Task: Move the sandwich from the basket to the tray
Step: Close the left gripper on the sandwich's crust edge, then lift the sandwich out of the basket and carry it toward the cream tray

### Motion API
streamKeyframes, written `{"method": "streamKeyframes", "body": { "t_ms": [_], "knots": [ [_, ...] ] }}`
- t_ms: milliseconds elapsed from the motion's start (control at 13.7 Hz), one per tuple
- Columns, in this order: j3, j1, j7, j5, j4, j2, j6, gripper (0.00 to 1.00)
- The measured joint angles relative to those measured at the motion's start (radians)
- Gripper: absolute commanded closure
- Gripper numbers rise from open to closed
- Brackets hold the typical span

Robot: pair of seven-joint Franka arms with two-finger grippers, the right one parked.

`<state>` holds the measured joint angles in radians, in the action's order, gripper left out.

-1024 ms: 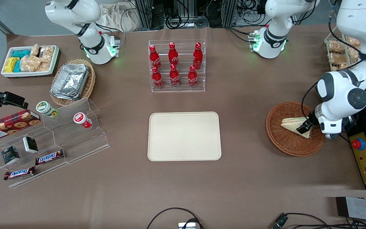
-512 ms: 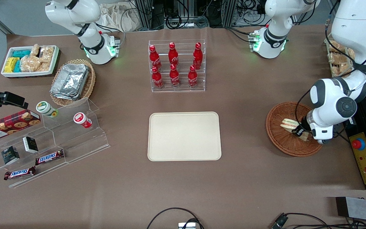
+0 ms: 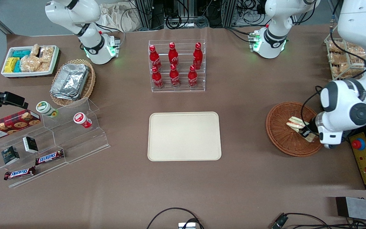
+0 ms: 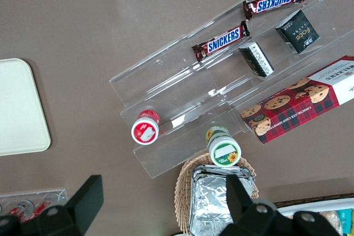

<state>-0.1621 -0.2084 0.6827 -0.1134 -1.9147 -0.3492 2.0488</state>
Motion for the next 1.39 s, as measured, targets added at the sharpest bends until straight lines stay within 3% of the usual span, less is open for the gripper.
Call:
{"method": "streamKeyframes", "body": {
  "t_ms": [512,805,1098,1390],
  "knots": [
    [-0.205,0.047,-0.105,0.001,0.43,0.032,-0.467,1.0],
    [-0.328,0.07,-0.124,0.003,0.485,0.02,-0.479,1.0],
    [-0.346,0.158,-0.114,0.02,0.505,-0.01,-0.451,1.0],
    [-0.347,0.276,0.015,0.056,0.505,-0.113,-0.28,1.0]
  ]
}}
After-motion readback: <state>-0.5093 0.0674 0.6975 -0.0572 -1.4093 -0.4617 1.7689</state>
